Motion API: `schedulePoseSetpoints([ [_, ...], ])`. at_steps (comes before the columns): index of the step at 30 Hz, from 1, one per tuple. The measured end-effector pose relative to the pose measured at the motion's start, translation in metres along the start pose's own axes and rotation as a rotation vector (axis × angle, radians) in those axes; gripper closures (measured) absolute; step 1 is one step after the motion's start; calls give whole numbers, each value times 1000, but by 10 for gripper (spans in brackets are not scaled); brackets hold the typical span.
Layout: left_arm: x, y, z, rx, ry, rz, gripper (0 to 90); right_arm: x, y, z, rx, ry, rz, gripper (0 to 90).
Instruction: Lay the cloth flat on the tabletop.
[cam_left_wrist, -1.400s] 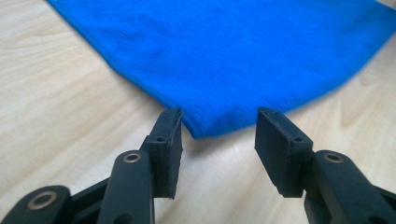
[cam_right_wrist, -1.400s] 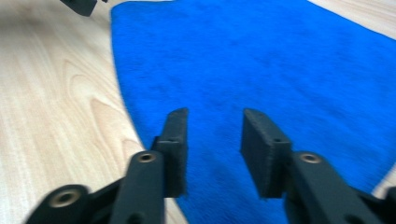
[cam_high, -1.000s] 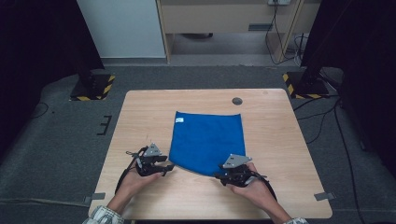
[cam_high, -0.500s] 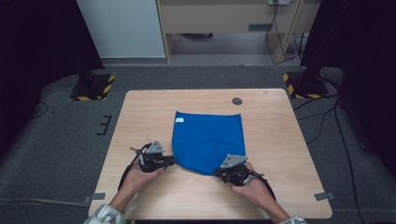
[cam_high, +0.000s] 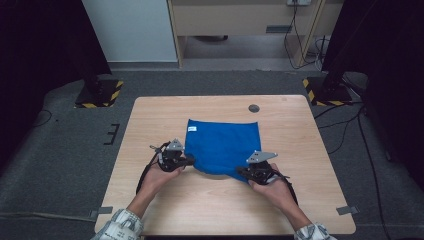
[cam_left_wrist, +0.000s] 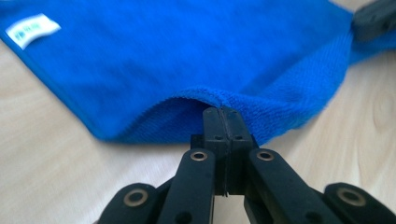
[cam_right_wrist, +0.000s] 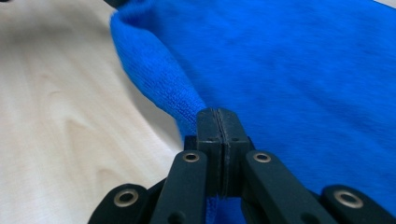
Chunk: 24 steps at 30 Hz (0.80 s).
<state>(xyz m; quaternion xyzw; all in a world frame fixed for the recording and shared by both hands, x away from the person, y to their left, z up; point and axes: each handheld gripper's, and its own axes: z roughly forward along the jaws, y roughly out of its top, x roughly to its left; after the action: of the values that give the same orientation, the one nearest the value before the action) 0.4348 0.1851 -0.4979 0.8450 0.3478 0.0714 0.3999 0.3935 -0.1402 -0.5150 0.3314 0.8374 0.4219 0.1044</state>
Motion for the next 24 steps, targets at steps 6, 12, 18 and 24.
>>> schedulePoseSetpoints([
  [6,12,11,14,-13,-13,-66,899,-17,-2,9,34,-68,48,837],
  [12,6,4,12,-18,9,-50,737,-21,-5,8,38,-89,57,767],
  [18,4,4,8,-58,42,-35,609,-19,-5,9,41,-100,47,734],
  [24,8,23,17,-81,85,-13,520,-21,-3,7,28,-103,54,672],
])
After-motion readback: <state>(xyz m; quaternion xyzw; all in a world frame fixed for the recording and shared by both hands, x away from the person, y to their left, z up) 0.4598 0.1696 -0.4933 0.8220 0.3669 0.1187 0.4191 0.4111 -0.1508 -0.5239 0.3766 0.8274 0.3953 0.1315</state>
